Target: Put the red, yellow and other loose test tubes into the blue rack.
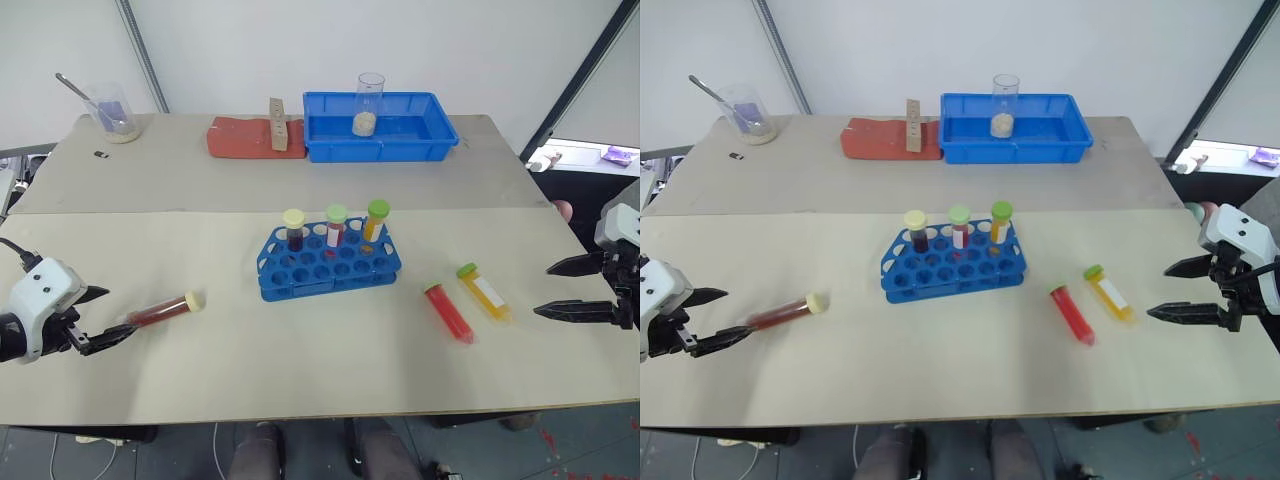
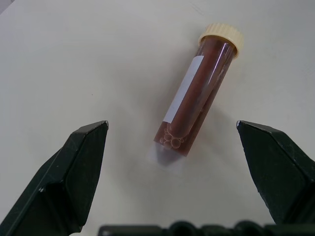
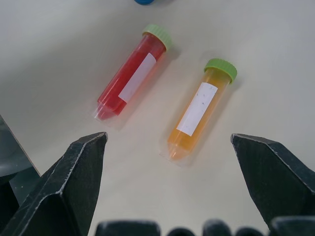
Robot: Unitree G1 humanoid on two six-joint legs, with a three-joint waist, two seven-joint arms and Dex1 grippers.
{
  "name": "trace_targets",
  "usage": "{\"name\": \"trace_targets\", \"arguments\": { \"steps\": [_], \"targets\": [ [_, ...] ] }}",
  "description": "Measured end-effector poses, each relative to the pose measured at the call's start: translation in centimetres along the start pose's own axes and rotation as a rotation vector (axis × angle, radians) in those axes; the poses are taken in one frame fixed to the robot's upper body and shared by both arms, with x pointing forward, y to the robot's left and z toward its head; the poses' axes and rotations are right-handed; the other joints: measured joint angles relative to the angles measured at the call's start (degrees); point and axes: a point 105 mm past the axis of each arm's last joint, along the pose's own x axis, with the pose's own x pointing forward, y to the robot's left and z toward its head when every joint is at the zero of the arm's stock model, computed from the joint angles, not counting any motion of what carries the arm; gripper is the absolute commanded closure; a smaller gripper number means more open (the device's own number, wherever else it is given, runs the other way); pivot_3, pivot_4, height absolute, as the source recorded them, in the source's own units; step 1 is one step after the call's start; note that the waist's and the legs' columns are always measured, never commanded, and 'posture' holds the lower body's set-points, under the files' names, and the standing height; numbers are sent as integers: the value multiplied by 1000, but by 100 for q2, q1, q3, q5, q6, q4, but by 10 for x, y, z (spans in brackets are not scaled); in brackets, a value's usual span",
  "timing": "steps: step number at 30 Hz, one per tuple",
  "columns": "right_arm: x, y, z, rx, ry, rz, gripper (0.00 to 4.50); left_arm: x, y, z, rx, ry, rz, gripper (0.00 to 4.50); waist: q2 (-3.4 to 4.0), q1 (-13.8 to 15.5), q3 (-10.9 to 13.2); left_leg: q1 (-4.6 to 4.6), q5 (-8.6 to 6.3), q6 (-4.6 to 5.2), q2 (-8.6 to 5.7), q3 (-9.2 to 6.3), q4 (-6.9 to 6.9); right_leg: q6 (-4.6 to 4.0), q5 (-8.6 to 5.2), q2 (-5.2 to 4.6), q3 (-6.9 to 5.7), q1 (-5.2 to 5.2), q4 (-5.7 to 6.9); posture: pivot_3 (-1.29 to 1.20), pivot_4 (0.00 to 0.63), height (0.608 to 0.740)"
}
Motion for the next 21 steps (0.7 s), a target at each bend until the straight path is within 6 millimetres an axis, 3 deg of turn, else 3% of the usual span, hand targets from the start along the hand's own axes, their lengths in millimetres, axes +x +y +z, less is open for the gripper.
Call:
{"name": "trace_targets", "arguments": {
  "steps": [21],
  "targets": [
    [4,-2,-2,12,-17,-16,25,-3,2,26,24,-41,-8,0,2,-2,0,1,0,0,-2,1,0,0,0,1,1,1,4,0,150,740]
  ]
}}
